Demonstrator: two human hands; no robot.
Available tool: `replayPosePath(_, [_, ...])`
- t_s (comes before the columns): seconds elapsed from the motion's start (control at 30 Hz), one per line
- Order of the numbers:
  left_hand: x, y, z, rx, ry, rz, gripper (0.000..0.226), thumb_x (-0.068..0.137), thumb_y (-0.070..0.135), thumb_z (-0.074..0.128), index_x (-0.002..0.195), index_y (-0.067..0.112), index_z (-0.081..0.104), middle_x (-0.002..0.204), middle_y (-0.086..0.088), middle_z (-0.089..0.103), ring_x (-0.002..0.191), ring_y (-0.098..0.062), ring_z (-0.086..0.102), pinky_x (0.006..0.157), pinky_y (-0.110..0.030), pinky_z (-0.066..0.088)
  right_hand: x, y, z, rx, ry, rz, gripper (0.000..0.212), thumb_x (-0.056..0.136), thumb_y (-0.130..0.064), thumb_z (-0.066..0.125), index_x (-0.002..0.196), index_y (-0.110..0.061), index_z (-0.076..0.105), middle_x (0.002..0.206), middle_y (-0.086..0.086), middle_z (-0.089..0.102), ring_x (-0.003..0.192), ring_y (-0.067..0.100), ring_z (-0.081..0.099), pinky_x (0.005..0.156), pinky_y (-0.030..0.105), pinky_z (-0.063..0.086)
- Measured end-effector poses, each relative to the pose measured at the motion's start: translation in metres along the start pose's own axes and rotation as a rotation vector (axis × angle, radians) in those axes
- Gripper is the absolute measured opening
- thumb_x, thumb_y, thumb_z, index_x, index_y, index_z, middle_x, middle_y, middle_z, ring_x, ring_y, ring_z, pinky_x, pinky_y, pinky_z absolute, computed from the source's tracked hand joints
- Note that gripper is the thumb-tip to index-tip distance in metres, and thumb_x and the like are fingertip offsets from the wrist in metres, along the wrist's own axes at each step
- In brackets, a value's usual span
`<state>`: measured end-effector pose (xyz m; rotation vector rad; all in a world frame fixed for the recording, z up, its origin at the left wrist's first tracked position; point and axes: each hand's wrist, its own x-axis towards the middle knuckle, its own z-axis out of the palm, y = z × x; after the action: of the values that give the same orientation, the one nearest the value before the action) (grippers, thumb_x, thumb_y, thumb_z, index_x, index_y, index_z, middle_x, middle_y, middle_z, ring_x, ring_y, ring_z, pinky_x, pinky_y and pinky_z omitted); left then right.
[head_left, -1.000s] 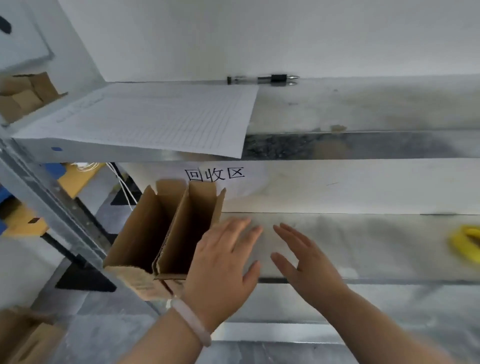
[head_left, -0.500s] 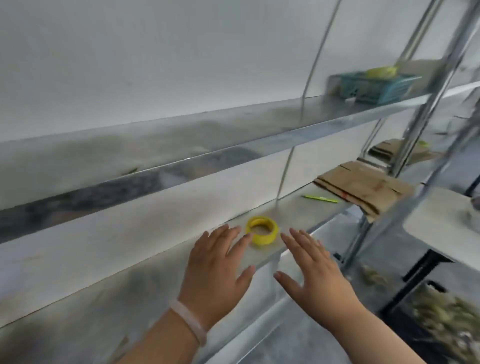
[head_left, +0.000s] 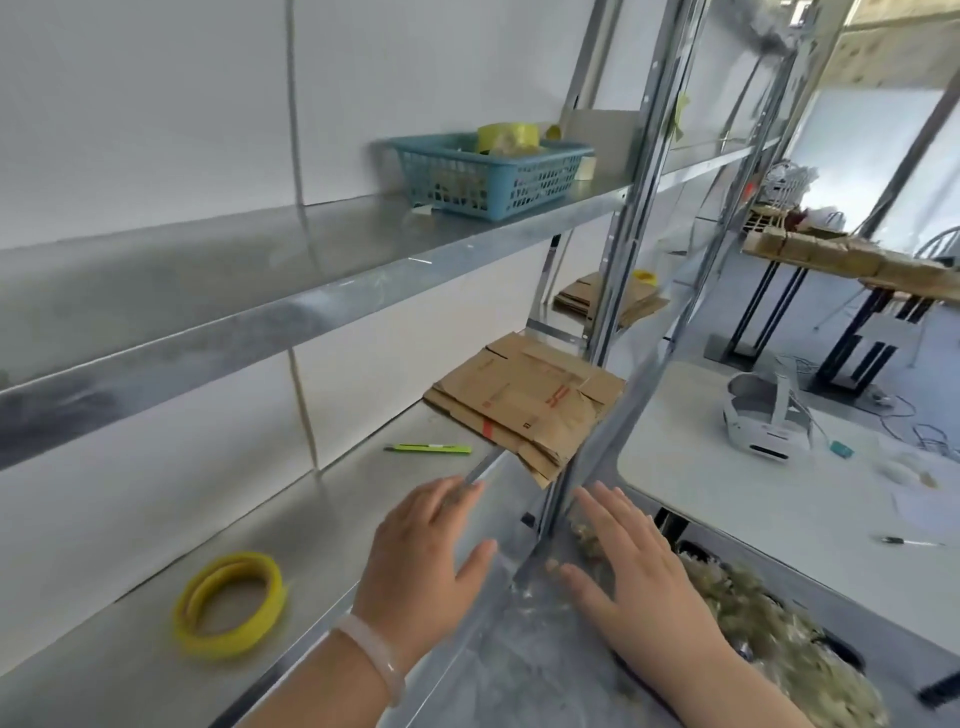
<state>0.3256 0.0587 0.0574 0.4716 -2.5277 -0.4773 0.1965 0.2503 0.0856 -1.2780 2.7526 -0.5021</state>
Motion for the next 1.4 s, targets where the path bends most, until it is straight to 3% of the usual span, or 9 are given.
replayPosePath(0.23, [0.112,-0.051,0.073,-0.088,-0.139,-0.158,0.067,0.084,0.062,0.032,0.141,0.027,0.042,0.142,0.009,0.042,0.133,-0.011,0.037,0.108,-0.033,0.036,0.115,0.057,0.016,0.081,-0.107,0.174,0.073,0.098,-0.055,0.039,0.155,-0.034,-0.001,0.162,-0.017,-0.007,0.148,0.003,-0.009,0.121,0.029,-0.001])
replayPosePath(0.47, [0.204,-0.072,0.125,-0.245,-0.259,-0.331,0.056,0.093,0.037,0.054,0.145,0.021,0.038,0.145,0.004,0.038,0.136,-0.013,0.031,0.112,-0.025,0.025,0.212,0.105,0.023,0.244,-0.18,0.36,0.071,0.097,-0.05,0.047,0.156,-0.033,0.01,0.162,-0.015,0.01,0.148,0.01,0.013,0.121,0.033,0.017])
replayPosePath(0.67, [0.241,-0.073,0.169,-0.574,-0.39,-0.811,0.055,0.091,0.035,0.057,0.142,0.023,0.042,0.142,-0.001,0.047,0.13,-0.016,0.044,0.11,-0.031,0.032,0.281,0.149,0.034,0.353,-0.254,0.418,0.065,0.098,-0.044,0.052,0.153,-0.031,0.021,0.156,-0.005,0.028,0.142,0.017,0.03,0.113,0.034,0.027])
replayPosePath(0.77, [0.258,-0.078,0.191,-0.822,-0.307,-1.036,0.033,0.076,0.039,0.057,0.108,0.033,0.063,0.109,-0.004,0.069,0.101,-0.021,0.061,0.104,-0.046,0.042,0.325,0.179,0.042,0.325,-0.297,0.389,0.064,0.097,-0.042,0.052,0.153,-0.029,0.023,0.158,-0.003,0.027,0.144,0.019,0.026,0.115,0.036,0.025])
replayPosePath(0.87, [0.272,-0.079,0.213,-1.027,-0.04,-1.252,0.037,0.089,0.023,0.057,0.125,0.024,0.056,0.108,0.0,0.067,0.102,-0.02,0.061,0.094,-0.041,0.048,0.365,0.21,0.053,0.292,-0.37,0.325,0.063,0.096,-0.04,0.052,0.152,-0.026,0.026,0.158,-0.002,0.026,0.144,0.021,0.027,0.115,0.036,0.025])
replayPosePath(1.0, [0.291,-0.077,0.232,-1.233,0.235,-1.435,0.034,0.091,0.014,0.063,0.124,0.019,0.053,0.115,-0.009,0.066,0.103,-0.028,0.063,0.079,-0.04,0.055,0.392,0.237,0.071,0.269,-0.491,0.253,0.066,0.094,-0.045,0.051,0.153,-0.028,0.026,0.157,-0.003,0.027,0.142,0.02,0.03,0.117,0.037,0.027])
replayPosePath(1.17, [0.305,-0.061,0.243,-1.1,0.337,-1.437,0.014,0.095,0.01,0.055,0.109,0.014,0.056,0.11,-0.012,0.066,0.097,-0.03,0.064,0.085,-0.053,0.054,0.411,0.254,0.065,0.267,-0.36,0.176,0.05,0.096,-0.043,0.05,0.143,-0.027,0.042,0.146,-0.002,0.043,0.132,0.022,0.039,0.111,0.04,0.033])
replayPosePath(1.27, [0.308,-0.044,0.232,-1.126,0.42,-1.369,0.015,0.097,0.007,0.051,0.112,0.012,0.054,0.111,-0.012,0.066,0.1,-0.03,0.064,0.084,-0.052,0.055,0.439,0.259,0.047,0.21,-0.269,0.113,0.057,0.097,-0.044,0.046,0.149,-0.025,0.033,0.153,0.0,0.033,0.142,0.024,0.026,0.117,0.042,0.022])
replayPosePath(1.4, [0.291,-0.02,0.198,-1.07,0.433,-1.232,0.022,0.099,0.005,0.046,0.112,0.015,0.06,0.105,-0.009,0.071,0.095,-0.025,0.069,0.073,-0.043,0.056,0.471,0.253,0.025,0.37,-0.176,0.112,0.068,0.095,-0.051,0.048,0.153,-0.027,0.022,0.159,0.001,0.025,0.146,0.024,0.021,0.118,0.048,0.021])
